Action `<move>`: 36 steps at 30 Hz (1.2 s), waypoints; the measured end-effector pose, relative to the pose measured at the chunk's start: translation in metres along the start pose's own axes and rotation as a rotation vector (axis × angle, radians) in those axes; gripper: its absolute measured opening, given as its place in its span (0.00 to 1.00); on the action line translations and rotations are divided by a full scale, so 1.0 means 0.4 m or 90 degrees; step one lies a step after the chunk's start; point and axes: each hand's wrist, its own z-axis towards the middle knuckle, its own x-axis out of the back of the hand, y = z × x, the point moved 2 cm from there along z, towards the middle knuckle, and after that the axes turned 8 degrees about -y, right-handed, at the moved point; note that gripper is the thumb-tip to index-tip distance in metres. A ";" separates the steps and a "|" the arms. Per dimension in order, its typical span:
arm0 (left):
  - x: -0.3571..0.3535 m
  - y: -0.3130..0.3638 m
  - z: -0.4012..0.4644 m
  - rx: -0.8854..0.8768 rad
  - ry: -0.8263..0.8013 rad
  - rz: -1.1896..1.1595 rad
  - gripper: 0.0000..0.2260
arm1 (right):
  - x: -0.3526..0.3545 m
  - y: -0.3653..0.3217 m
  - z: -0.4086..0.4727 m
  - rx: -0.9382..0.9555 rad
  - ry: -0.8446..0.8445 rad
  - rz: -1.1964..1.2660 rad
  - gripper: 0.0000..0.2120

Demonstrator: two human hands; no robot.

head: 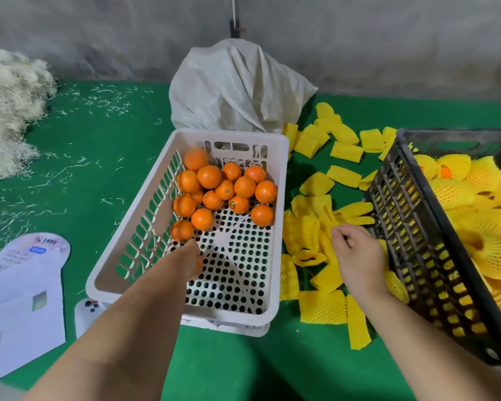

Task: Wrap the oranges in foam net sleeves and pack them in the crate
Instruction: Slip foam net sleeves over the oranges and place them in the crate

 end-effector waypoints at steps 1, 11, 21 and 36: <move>0.007 -0.012 0.013 0.039 -0.033 0.059 0.28 | 0.001 -0.004 -0.009 -0.028 0.008 0.060 0.07; -0.029 0.150 -0.230 -0.460 -0.015 -0.463 0.25 | 0.008 -0.095 -0.118 -0.150 0.037 0.429 0.12; -0.237 0.223 -0.375 -0.579 -0.257 -0.783 0.24 | 0.044 -0.192 -0.203 -0.068 -0.136 0.475 0.08; -0.223 0.198 -0.385 -0.551 -0.422 -0.753 0.38 | 0.069 -0.193 -0.164 0.054 -0.003 0.034 0.09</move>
